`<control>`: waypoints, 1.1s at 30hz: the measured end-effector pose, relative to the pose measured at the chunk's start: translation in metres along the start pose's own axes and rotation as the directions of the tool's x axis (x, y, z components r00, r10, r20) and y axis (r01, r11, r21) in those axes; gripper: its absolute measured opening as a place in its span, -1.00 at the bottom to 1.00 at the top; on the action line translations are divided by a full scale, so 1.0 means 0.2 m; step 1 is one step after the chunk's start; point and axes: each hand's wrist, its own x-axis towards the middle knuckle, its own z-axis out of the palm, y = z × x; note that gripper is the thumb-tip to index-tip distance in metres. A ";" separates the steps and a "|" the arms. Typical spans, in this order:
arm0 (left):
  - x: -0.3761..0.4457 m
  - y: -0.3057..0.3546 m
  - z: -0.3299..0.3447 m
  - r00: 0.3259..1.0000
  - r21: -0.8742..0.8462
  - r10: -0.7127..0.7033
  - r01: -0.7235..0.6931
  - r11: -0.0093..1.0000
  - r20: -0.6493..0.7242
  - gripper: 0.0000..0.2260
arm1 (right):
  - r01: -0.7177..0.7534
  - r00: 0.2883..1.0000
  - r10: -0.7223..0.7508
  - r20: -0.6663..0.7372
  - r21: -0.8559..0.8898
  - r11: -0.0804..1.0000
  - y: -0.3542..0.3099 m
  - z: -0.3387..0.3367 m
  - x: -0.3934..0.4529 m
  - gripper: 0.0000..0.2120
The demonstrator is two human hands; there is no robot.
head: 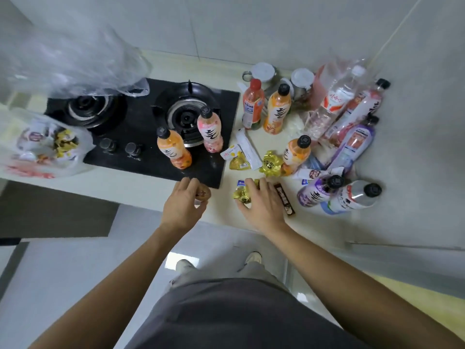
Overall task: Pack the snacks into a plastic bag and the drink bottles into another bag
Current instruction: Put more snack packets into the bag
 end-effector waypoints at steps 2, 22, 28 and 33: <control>-0.06 -0.09 -0.07 0.999 -0.043 -0.029 0.027 0.999 -0.042 -0.70 | 0.068 0.998 -0.068 -0.001 0.031 0.997 -0.15 -0.02 0.01 -0.50; -0.64 -1.96 -0.98 0.862 -0.166 -0.417 0.384 0.908 -0.288 -0.67 | 0.481 0.865 -0.496 0.078 0.155 0.863 -2.36 0.40 0.45 -0.51; -0.38 -2.32 -1.14 0.864 -0.191 -0.421 0.379 0.905 -0.277 -0.60 | 0.425 0.887 -0.452 0.099 0.208 0.881 -2.70 0.45 0.84 -0.46; -0.06 -2.53 -1.23 0.887 -0.184 -0.409 0.375 0.909 -0.216 -0.57 | 0.358 0.916 -0.383 0.122 0.186 0.915 -2.86 0.52 1.19 -0.48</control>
